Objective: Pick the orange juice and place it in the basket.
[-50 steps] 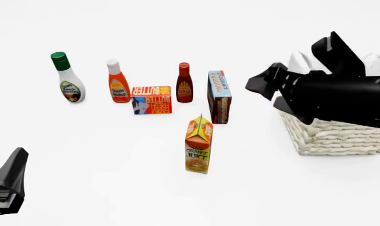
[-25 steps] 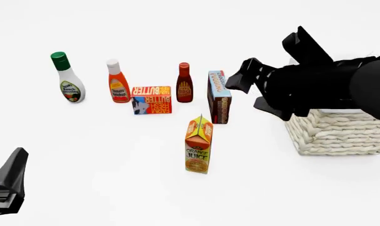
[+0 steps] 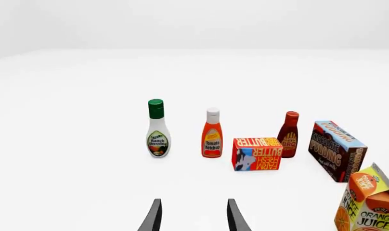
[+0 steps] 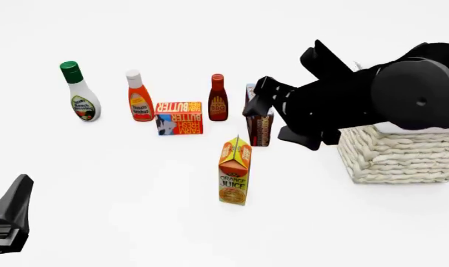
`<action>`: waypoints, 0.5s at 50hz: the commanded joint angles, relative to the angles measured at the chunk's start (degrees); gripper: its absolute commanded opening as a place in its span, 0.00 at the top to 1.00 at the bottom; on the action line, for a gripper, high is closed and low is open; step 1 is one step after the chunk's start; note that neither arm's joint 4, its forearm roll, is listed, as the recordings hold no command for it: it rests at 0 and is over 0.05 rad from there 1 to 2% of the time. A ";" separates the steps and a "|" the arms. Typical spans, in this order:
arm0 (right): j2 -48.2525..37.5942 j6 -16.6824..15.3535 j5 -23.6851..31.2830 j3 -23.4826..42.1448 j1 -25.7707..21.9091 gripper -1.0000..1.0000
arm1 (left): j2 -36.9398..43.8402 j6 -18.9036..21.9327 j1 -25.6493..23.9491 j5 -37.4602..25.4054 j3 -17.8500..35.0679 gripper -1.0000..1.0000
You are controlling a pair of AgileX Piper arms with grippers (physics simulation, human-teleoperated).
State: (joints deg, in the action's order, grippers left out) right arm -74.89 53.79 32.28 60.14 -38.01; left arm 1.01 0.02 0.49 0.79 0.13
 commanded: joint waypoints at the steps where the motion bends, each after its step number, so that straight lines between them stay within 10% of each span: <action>1: -3.39 1.66 2.94 2.51 -2.00 0.00 | 0.00 0.00 0.01 0.00 0.00 0.00; 25: -11.20 -0.21 12.08 11.85 -3.33 0.00 | -0.02 0.00 0.00 -0.01 0.00 0.00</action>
State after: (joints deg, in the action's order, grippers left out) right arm -83.07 54.47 40.74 68.07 -40.99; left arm 1.01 0.02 0.49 0.79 0.13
